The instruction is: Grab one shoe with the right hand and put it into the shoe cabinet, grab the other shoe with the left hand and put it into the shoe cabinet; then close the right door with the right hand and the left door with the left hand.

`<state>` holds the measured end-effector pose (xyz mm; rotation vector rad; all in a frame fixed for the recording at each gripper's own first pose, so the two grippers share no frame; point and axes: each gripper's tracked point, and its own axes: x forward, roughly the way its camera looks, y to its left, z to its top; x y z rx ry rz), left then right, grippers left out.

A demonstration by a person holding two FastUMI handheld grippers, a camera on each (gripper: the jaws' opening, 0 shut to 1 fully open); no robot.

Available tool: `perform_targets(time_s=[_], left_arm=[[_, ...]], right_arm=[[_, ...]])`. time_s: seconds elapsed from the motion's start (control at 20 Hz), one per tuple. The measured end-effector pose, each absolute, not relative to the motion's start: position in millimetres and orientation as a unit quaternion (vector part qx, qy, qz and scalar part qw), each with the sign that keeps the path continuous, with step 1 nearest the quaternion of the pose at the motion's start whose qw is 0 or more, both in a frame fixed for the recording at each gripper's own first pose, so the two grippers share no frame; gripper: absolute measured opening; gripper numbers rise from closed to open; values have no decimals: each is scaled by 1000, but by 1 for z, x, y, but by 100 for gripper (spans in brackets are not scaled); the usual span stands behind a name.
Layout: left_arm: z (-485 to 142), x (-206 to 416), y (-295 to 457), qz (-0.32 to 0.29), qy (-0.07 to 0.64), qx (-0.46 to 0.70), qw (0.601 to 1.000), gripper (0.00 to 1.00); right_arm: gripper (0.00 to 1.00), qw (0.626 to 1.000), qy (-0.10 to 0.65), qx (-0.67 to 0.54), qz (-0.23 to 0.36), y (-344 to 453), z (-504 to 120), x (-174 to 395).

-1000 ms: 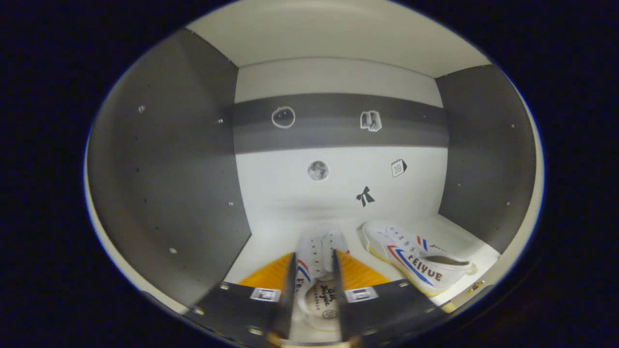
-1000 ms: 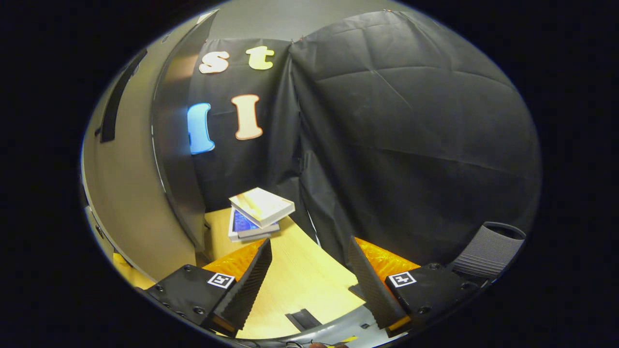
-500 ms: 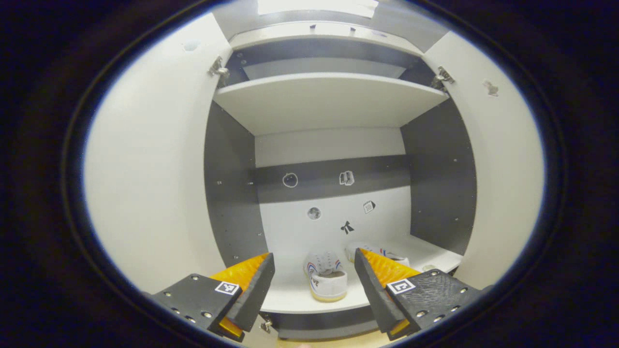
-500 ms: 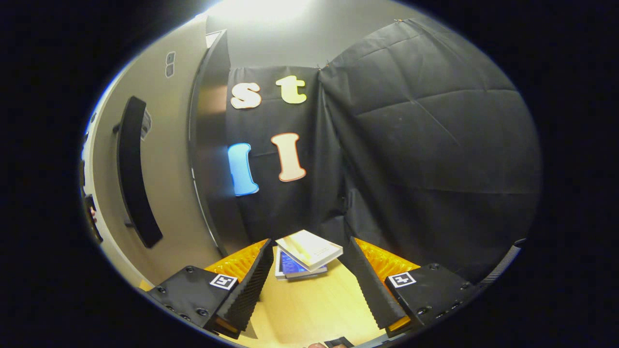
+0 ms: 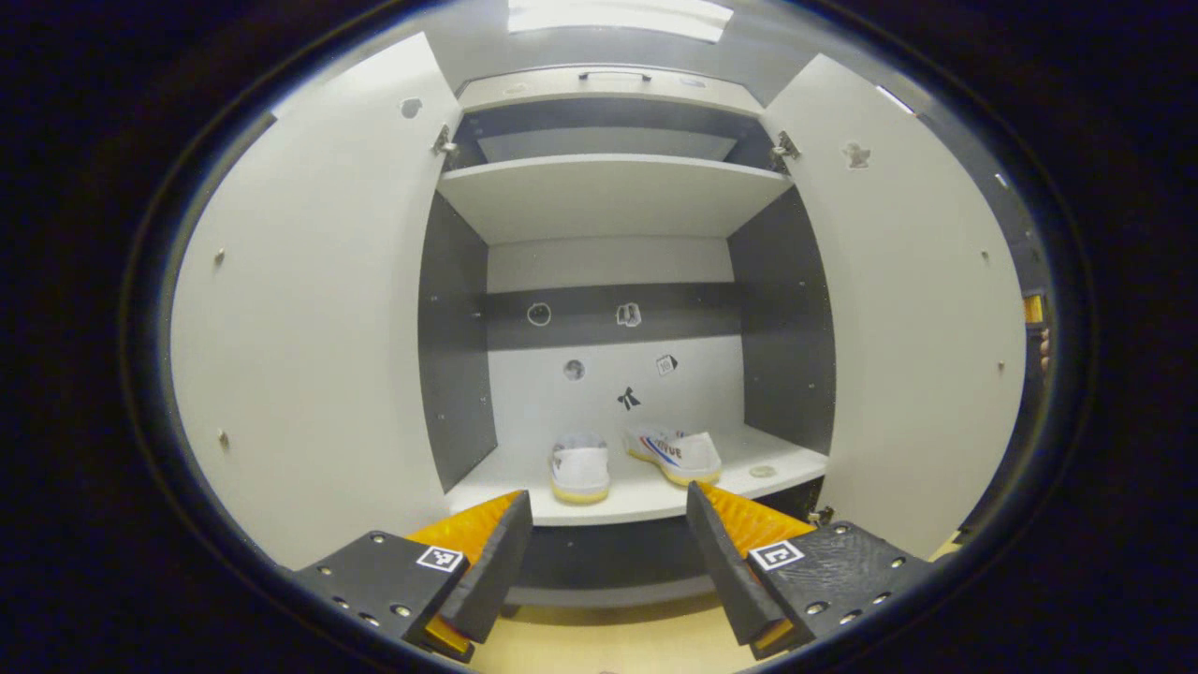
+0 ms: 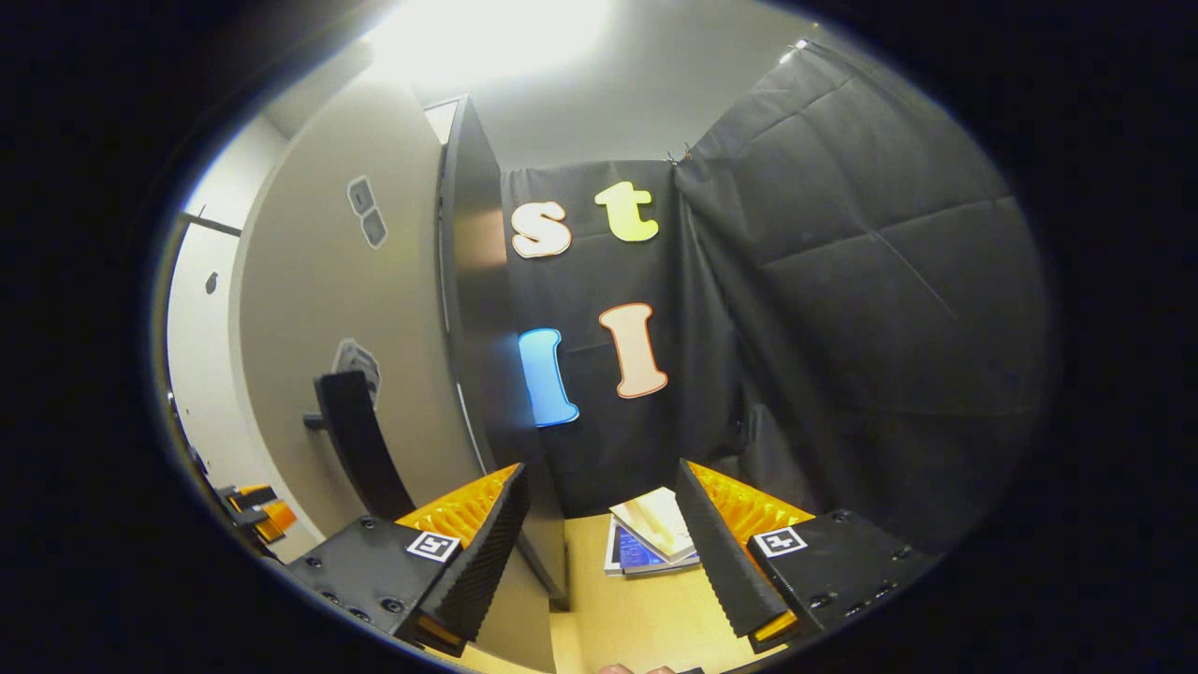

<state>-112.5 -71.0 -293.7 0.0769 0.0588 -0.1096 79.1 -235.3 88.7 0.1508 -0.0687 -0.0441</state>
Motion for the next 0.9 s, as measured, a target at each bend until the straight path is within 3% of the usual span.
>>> perform_targets(time_s=[0.2, 0.65, 0.9], left_arm=[[-300, -124, -61, -40, 47, 34, 998, 94], [-288, -144, -48, -44, 38, -14, 998, 94], [-285, -159, -30, -42, 40, -8, 998, 94]], right_arm=[[98, 997, -38, 64, 4, -214, 103, 73], [97, 999, -40, 3, -27, -192, 105, 61], [97, 999, -28, 25, 9, -144, 98, 63]])
